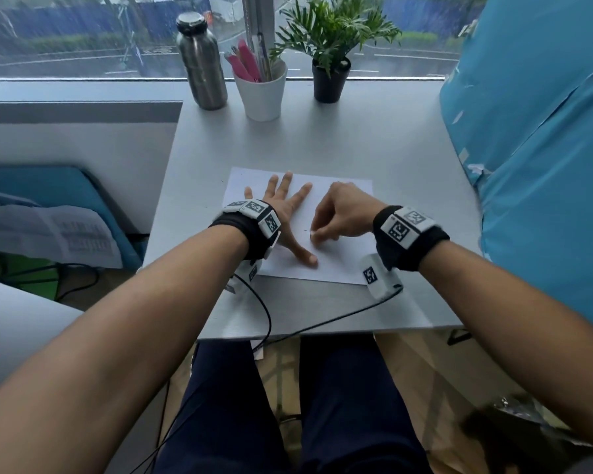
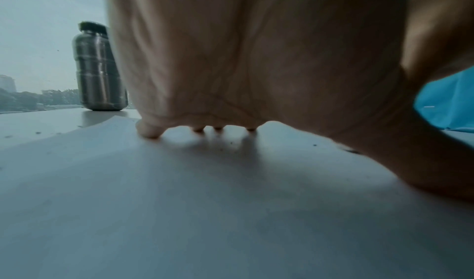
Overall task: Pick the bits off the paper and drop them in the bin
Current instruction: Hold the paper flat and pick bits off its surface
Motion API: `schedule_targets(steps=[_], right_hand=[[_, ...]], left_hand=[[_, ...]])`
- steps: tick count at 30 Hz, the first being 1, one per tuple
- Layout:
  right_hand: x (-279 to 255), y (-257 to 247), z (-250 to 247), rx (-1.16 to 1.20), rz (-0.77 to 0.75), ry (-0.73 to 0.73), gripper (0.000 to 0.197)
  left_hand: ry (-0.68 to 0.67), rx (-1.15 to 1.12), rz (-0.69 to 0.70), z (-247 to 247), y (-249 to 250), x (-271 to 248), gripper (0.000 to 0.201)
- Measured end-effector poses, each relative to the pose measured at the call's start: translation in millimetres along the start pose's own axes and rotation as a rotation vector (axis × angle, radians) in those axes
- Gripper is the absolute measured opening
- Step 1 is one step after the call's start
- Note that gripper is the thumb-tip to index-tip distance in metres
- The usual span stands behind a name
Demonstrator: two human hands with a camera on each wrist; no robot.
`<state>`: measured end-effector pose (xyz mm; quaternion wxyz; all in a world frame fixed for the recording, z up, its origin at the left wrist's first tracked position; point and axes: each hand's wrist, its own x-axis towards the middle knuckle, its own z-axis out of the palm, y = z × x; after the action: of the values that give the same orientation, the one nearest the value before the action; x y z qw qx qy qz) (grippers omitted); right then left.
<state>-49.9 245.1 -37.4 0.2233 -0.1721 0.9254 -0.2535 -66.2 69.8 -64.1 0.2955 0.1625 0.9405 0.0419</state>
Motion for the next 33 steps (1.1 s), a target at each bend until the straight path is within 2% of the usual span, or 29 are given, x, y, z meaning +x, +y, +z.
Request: schedule_targets(steps=[1, 4, 5, 9, 10, 13, 14, 17, 18, 22, 27, 29, 33], right_hand=[[1.8, 1.1, -3.6, -0.009, 0.010, 0.005, 0.007], [9.8, 8.2, -15.7, 0.027, 0.064, 0.177, 0.007], [7.9, 7.2, -13.7, 0.024, 0.055, 0.182, 0.007], [-7.0, -1.5, -2.0, -0.043, -0.012, -0.072, 0.009], [-3.1, -0.2, -5.8, -0.045, 0.000, -0.062, 0.010], [6.8, 2.9, -13.8, 0.000, 0.021, 0.120, 0.010], [4.9, 2.1, -11.0, 0.008, 0.014, 0.121, 0.010], [-12.4, -1.2, 0.2, -0.030, -0.022, -0.039, 0.008], [-15.3, 0.8, 0.3, -0.036, -0.017, -0.052, 0.008], [-5.6, 9.9, -8.8, 0.022, 0.035, 0.101, 0.006], [-6.8, 9.6, -5.8, 0.025, 0.048, 0.103, 0.008], [-1.2, 6.9, -6.7, -0.009, 0.047, 0.120, 0.008], [-0.1, 3.1, 1.5, 0.017, 0.044, 0.246, 0.009]], left_hand=[[0.000, 0.001, -0.001, -0.1, -0.2, 0.0, 0.165], [0.010, -0.004, -0.001, 0.2, 1.8, 0.0, 0.164], [0.009, -0.003, 0.001, 0.4, 1.5, 0.1, 0.164], [0.004, 0.008, 0.002, -0.3, -0.8, -0.5, 0.165], [0.000, 0.008, 0.002, -0.8, -0.8, -0.3, 0.165], [0.003, 0.007, 0.007, 0.3, 0.9, 1.6, 0.166], [-0.001, 0.002, 0.004, 0.1, 0.4, 1.5, 0.166], [0.012, 0.010, -0.002, 0.5, -0.5, 1.5, 0.166], [0.008, 0.012, 0.001, 0.4, 0.0, 1.5, 0.166], [0.018, 0.007, 0.018, -1.4, 1.5, 0.7, 0.160], [0.094, 0.031, 0.176, 9.3, -1.3, -8.5, 0.129], [0.075, 0.025, 0.186, 12.5, -5.6, -11.4, 0.130], [0.032, 0.045, 0.164, 12.3, -8.0, -8.6, 0.139]])
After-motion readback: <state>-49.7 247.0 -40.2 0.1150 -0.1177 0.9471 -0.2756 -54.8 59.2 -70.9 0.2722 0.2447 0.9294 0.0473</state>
